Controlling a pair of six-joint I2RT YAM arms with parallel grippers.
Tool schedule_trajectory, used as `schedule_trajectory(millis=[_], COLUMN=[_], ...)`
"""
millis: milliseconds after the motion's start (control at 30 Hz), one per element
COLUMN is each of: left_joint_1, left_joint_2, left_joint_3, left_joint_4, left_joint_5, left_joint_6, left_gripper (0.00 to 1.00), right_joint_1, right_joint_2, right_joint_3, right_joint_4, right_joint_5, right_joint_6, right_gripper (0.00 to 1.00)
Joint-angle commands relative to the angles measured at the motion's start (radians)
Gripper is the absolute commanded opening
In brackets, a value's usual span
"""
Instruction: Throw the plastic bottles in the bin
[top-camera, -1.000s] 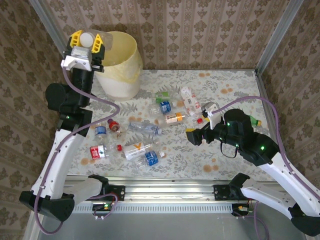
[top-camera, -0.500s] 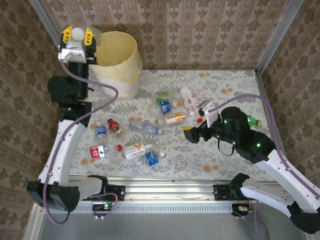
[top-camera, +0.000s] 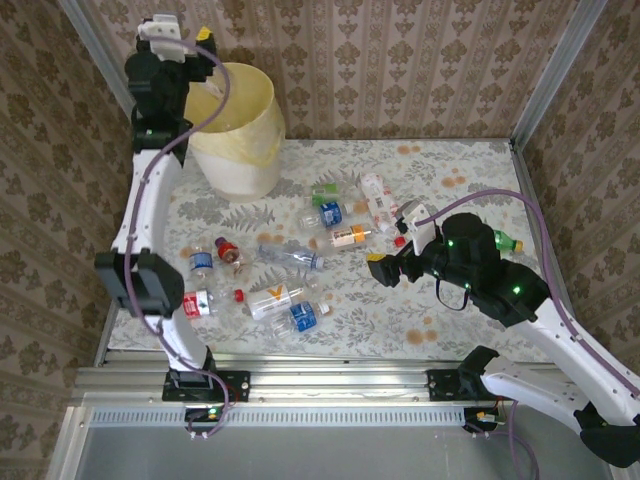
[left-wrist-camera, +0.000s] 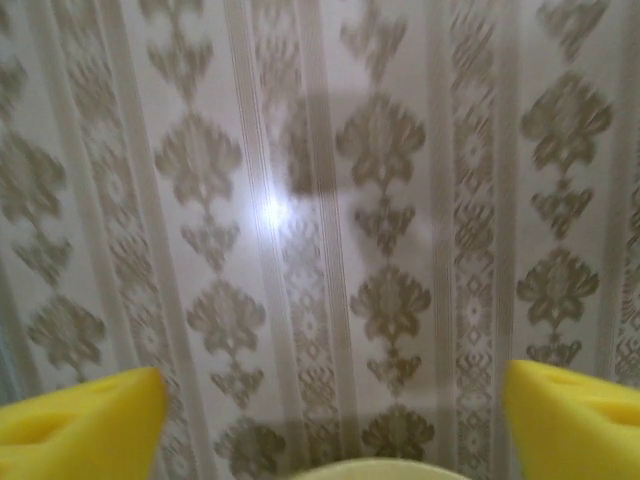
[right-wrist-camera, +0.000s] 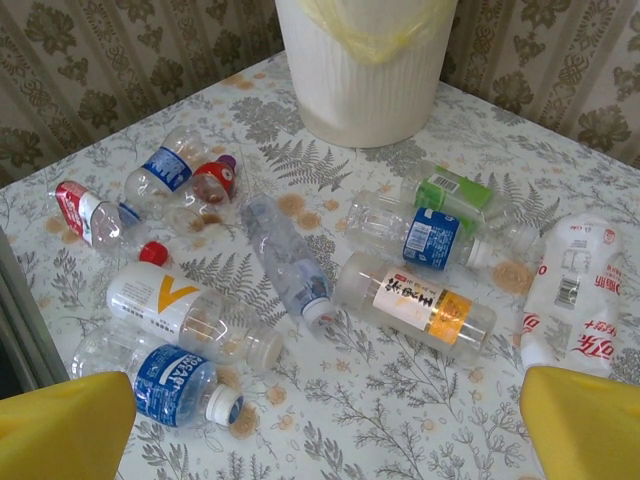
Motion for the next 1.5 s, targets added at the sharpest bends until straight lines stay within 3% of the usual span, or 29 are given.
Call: schedule_trajectory(millis=[0,300,567,800,1233,1467], left_joint_1=[0.004,-0.055,-0.067,-0.067,-0.067,-0.068], left_joint_2=[0.014,-0.228,-0.548,-0.732,-0.878,-0.946], left_joint_3=[0.179,0.222,-0.046,-0.190,-0.262,-0.334], left_joint_4=[-0.251,-0.455,-0.495,-0.548,-0.781,-0.781], left_joint_5=[0.057,0.031,0.105,0.148,0.199,0.184], left_joint_6=[-0.125,-0.140,-0.169,-0.180,-0.224,-0.241], left_gripper=[1.00,1.00,1.00,1.00,1.00,1.00], right_joint_1=[0.005,0.005,0.005,0.004,-0.022,-0.115], right_joint_2=[-0.024,-0.058,0.006,0.060,0.170,0.310], right_joint_3=[0.021,-0.030,-0.014,0.021,0.066,0.102], right_joint_4=[0.017,-0.001,0.007,0.015,-0.051,-0.108], right_joint_5=[-0.023,-0.009,-0.025,-0.018,0.020,0.017], right_joint_6=[0.017,0.065,0.100,0.126,0.152,0.202], right_gripper=[1.00,1.00,1.00,1.00,1.00,1.00])
